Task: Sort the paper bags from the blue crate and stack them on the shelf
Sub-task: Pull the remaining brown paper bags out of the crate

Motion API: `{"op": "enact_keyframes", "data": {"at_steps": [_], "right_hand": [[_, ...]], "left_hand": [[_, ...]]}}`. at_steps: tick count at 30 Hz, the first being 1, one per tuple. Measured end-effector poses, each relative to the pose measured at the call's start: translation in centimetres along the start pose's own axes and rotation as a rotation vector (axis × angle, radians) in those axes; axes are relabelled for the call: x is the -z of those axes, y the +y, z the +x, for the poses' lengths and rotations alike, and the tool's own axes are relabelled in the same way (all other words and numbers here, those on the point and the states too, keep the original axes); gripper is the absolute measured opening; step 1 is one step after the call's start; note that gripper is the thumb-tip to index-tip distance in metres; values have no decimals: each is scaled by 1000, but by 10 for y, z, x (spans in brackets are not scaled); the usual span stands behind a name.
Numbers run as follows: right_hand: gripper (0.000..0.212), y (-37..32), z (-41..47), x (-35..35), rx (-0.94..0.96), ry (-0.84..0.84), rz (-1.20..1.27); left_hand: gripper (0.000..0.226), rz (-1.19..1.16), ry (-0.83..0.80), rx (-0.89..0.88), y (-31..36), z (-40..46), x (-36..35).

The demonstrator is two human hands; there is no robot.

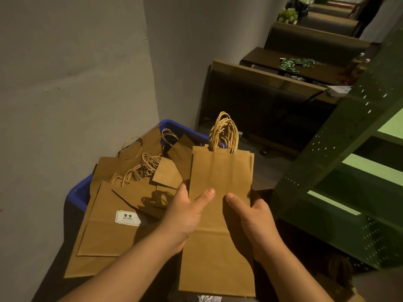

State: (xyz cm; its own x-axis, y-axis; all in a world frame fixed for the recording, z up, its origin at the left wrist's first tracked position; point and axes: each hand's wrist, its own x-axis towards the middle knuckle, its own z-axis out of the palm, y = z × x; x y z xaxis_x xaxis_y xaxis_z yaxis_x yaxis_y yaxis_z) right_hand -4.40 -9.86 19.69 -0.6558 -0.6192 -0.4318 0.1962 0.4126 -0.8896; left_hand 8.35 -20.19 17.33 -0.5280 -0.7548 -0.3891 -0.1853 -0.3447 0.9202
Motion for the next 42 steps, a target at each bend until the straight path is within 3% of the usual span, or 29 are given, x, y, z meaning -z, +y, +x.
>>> {"op": "enact_keyframes", "data": {"at_steps": [6,12,14,16,19,28,34,42], "right_hand": [[40,0,4,-1,-4,-10,90],[33,-3,7,4,-60,6,94],[34,-3,8,5,-71,17,107],[29,-3,8,6,-70,23,125],[24,-1,9,6,-66,29,145],[26,7,20,12,-87,63,189],[32,11,24,18,-144,103,187],[38,18,31,23,-222,156,205]], "left_hand": [[113,19,-42,75,12,6,-3],[74,83,-53,205,32,34,9],[58,-23,17,223,41,52,22],[52,-273,127,312,42,74,40],[55,-527,234,454,30,104,62],[49,-521,468,530,-14,147,74],[47,-508,418,455,-27,169,78],[58,-419,489,468,-41,189,72]]}}
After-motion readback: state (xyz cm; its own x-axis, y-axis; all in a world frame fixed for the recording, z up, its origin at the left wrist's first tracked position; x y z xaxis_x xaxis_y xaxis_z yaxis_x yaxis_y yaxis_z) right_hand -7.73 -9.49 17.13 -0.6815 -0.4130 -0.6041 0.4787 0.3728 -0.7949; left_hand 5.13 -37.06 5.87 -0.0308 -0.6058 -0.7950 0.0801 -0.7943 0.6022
